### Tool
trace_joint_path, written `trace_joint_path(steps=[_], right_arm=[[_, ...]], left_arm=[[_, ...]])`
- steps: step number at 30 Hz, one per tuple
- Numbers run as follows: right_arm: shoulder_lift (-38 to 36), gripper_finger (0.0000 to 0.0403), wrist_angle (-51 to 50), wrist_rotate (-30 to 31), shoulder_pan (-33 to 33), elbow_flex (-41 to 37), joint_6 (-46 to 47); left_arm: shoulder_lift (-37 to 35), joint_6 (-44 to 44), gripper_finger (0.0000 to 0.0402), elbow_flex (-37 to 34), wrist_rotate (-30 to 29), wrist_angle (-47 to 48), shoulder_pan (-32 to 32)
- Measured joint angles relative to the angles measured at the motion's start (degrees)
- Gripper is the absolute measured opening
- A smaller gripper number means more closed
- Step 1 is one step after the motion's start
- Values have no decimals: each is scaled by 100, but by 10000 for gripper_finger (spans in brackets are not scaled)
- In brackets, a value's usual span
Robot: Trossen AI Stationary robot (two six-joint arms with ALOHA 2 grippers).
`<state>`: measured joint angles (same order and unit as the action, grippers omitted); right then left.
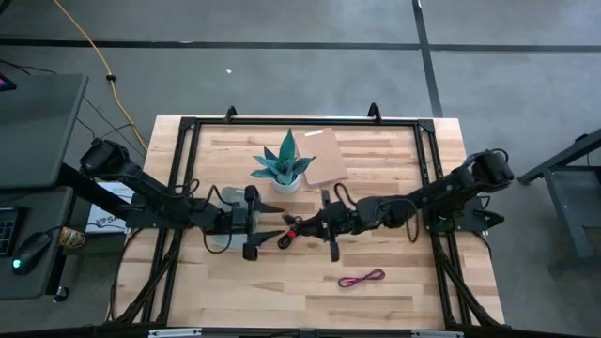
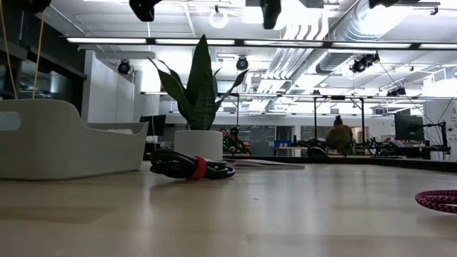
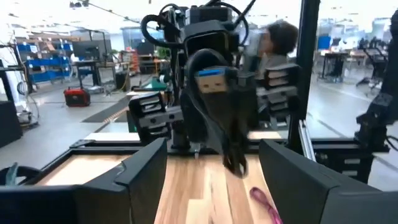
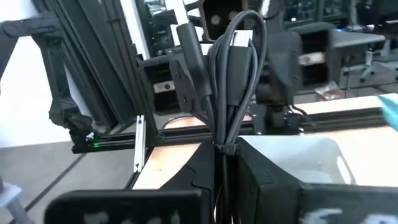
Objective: Pick and place USB-C Cables
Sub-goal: Put the top black charger cable into the bin
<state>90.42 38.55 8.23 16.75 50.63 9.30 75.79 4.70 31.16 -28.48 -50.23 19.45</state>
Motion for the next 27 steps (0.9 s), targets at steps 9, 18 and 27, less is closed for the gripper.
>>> trace_joint_path(steps=[9, 18, 27], right_arm=[[540, 15, -718, -123, 36, 795, -341], [613, 14, -800, 258, 52, 860, -527], [646, 14, -828, 371, 15, 857, -366]], left_arm=[[345, -188, 237, -10, 161, -382, 12], [319, -210, 237, -4, 699, -394, 1], [319, -300, 232, -4, 720, -530, -3]])
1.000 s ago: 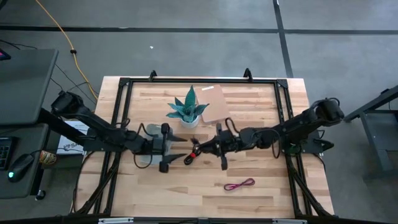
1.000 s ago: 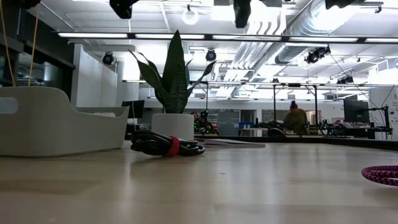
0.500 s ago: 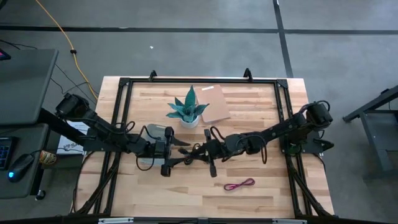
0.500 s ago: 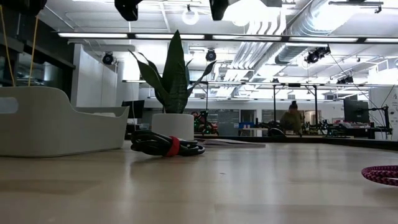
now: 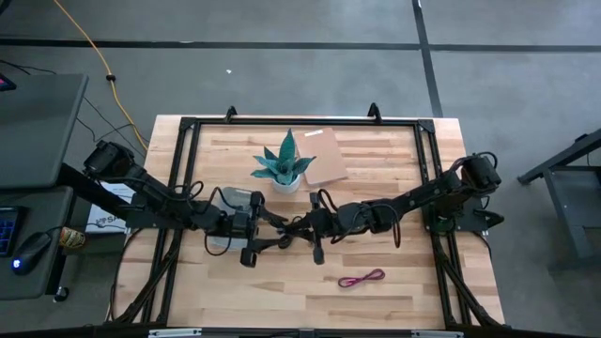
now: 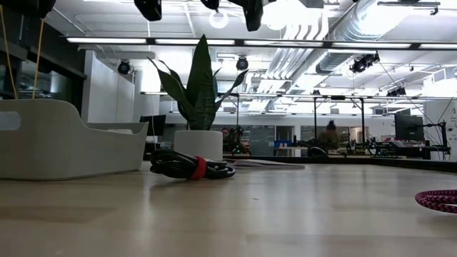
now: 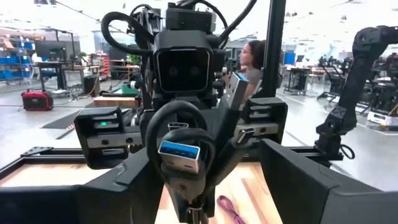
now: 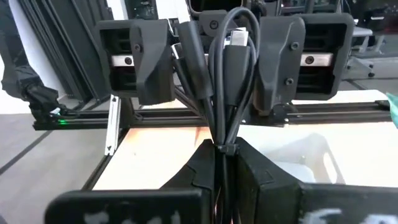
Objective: Pick and place USB-C Cables
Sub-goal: Put the top black charger cable into the bin
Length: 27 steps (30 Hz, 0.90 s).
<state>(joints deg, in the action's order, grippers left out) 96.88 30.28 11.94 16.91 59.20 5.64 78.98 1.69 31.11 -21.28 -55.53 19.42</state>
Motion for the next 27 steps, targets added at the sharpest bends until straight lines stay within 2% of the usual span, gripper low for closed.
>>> trace_joint_path(steps=[4, 7, 16, 23, 27], right_arm=[[0, 14, 7, -19, 0, 0, 14], [0, 14, 12, -39, 0, -2, 17], [-2, 23, -51, -146, 0, -9, 38], [-2, 28, -156, -144, -2, -9, 132], [-2, 57, -183, -76, -2, -9, 182]], left_arm=[[0, -1, 210, 0, -2, 5, 0], [0, -1, 178, 0, -15, 5, 0], [-2, 0, 22, 0, -188, 40, 9], [0, -2, 19, 0, -275, 121, 9], [0, -2, 17, 0, -344, 179, 9]])
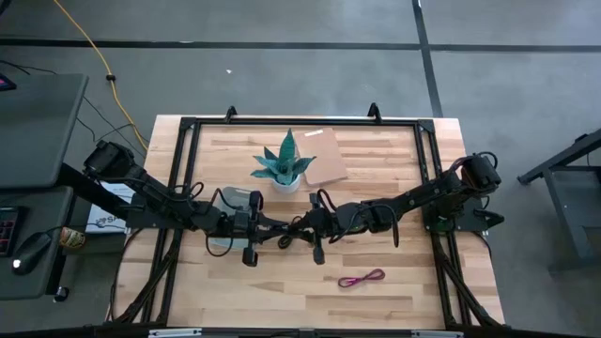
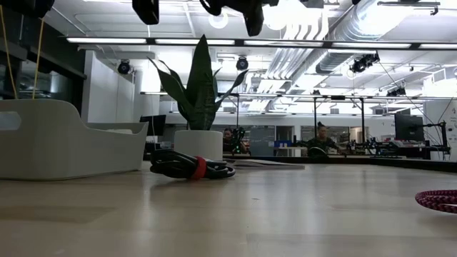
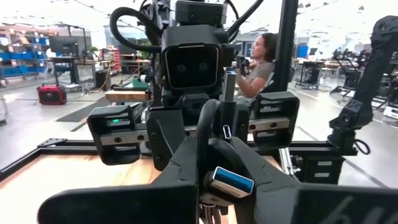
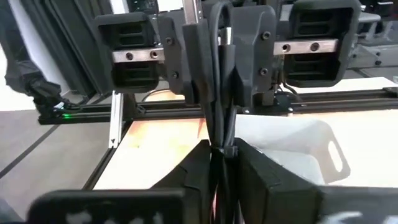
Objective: Pick and place USB-C Cables
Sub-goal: Put the top black charger cable into the bin
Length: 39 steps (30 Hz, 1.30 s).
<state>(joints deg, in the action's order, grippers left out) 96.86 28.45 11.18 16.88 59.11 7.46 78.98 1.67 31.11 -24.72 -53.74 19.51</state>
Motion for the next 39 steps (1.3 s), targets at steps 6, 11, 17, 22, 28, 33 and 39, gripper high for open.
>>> trace_joint_path(steps=[6, 11, 17, 22, 28, 33, 39], right_arm=[[-45, 153, -53, 90, 4, 0, -306], [-467, 225, -578, 416, 60, -2, -345], [-968, 258, -1566, 1680, 492, -2, -598], [-1106, 259, -2655, 3089, 910, 0, -425], [-1145, 259, -4338, 4710, 1192, 0, 824], [-1299, 259, -5615, 5286, 1350, 0, 2090], [-1390, 259, -7376, 5991, 1708, 0, 4034]], left_arm=[[-28, 43, 17, -2, -192, 239, -2], [-390, 48, 17, -4, -488, 966, -1], [-1248, -88, 15, -4, -823, 2425, 4], [-1993, -431, 15, -4, -1073, 4045, 2], [-2668, -645, 19, -148, -1215, 4751, 15], [-3169, -558, 16, -791, -1267, 4274, -51], [-3913, -597, 14, -1312, -1190, 3973, -328]])
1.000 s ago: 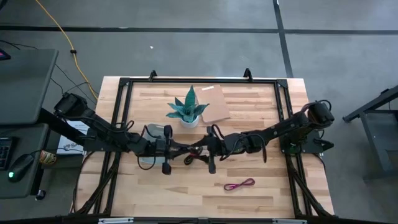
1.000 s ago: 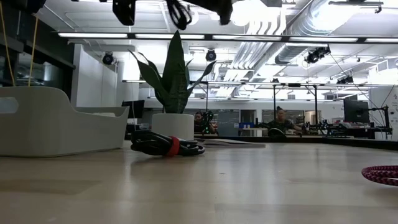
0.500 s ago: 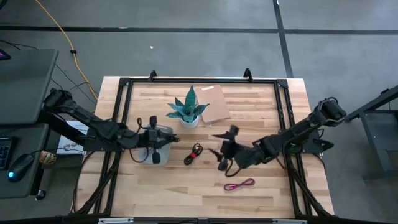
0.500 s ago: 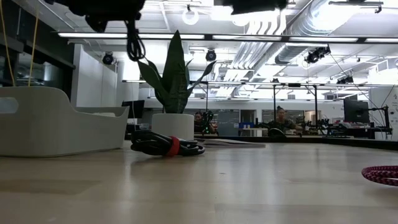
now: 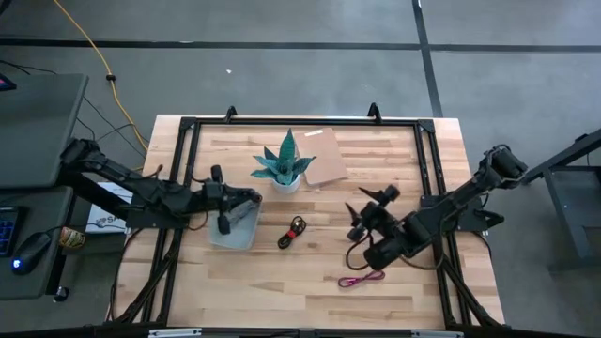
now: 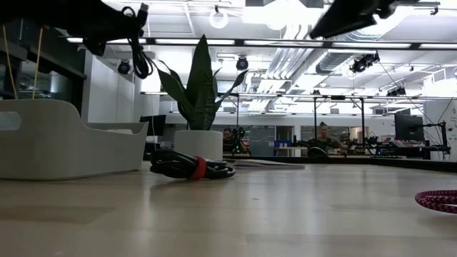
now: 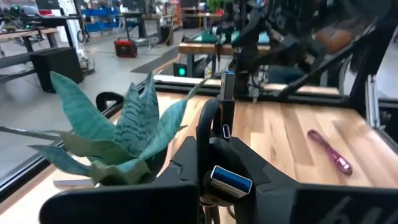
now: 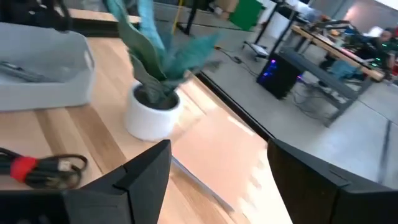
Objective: Pick and place USB-C Cables
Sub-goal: Put the top black charger cable into the bin
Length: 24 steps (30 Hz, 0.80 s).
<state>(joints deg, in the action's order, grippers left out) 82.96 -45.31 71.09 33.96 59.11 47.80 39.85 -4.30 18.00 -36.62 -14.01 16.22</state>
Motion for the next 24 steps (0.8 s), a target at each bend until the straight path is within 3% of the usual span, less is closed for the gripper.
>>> trace_joint_path(steps=[5, 12, 14, 17, 21, 23, 24], right_arm=[[-35, 259, -948, 365, 457, -387, 1709], [-697, 259, -181, 257, 729, -1425, 2529], [-962, 259, 700, 143, 685, -1743, 1987], [-1314, 259, 3010, -540, 448, -2281, 78], [-1366, 259, 7125, -2712, -217, -3074, -3245], [-1341, 259, 8306, -3759, -543, -3279, -4117], [-1374, 259, 8472, -3994, -655, -3336, -4344]], left_arm=[[-385, 46, 14, -125, 30, 1, -57], [-492, 150, 13, -133, 39, -56, -56], [-491, 152, 13, -133, 39, -85, -56], [-491, 256, 13, -133, 39, -135, -56], [-491, 318, 13, -133, 41, -271, -56], [-492, 362, 13, -133, 41, -258, -56], [-491, 364, 13, -133, 41, -240, -56]])
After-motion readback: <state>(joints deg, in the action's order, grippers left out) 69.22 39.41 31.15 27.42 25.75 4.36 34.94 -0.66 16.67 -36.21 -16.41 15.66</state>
